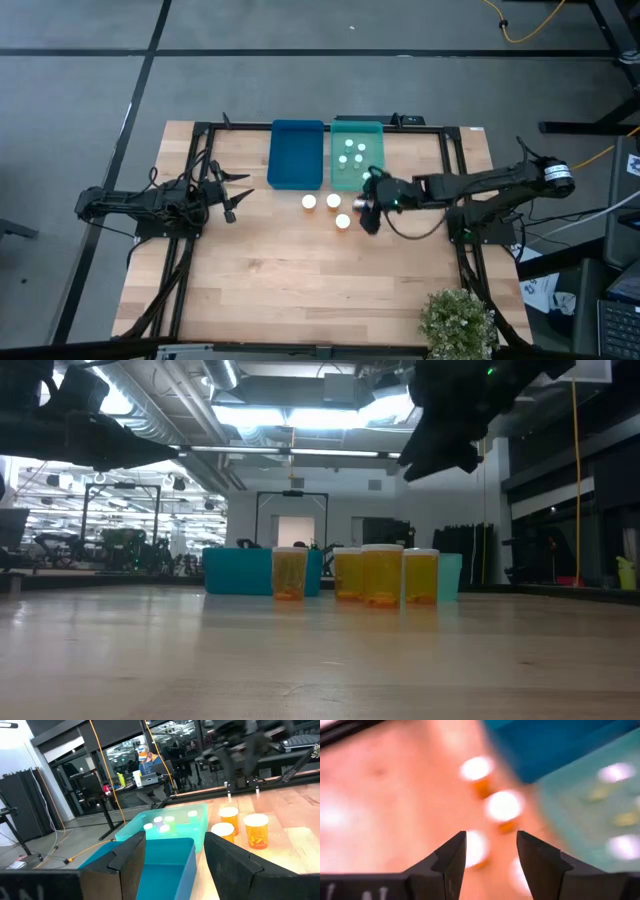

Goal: Pick and place medicine bottles into bin by pill shape (circle, oval)
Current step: Put the orange capsule bottle into the blue bin

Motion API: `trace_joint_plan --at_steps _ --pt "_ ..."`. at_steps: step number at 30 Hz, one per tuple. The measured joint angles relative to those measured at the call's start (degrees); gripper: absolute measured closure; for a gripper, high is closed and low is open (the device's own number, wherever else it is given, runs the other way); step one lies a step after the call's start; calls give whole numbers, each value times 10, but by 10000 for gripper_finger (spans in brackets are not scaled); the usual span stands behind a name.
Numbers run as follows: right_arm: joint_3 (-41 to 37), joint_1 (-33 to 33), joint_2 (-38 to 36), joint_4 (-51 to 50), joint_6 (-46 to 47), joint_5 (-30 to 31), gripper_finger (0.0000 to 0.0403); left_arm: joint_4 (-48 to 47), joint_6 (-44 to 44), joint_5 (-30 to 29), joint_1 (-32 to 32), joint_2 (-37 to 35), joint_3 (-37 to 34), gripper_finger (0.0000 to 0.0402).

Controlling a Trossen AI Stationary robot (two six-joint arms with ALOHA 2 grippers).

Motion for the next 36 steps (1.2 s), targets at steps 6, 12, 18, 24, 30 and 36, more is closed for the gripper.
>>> trace_joint_plan --at_steps 6,12,18,24,30,36 --pt "0 61 7 9 35 -53 226 0 0 0 0 0 0 207" --pt "-31 115 -9 -20 -17 14 226 0 0 0 0 0 0 207" --pt "-141 148 -83 84 -7 26 226 0 0 0 0 0 0 207" --pt "-274 149 -175 290 -83 -20 226 0 0 0 0 0 0 207" --pt "-351 108 -243 381 -163 -85 226 0 0 0 0 0 0 207" --pt "-392 57 -344 358 -205 -89 226 0 0 0 0 0 0 207"
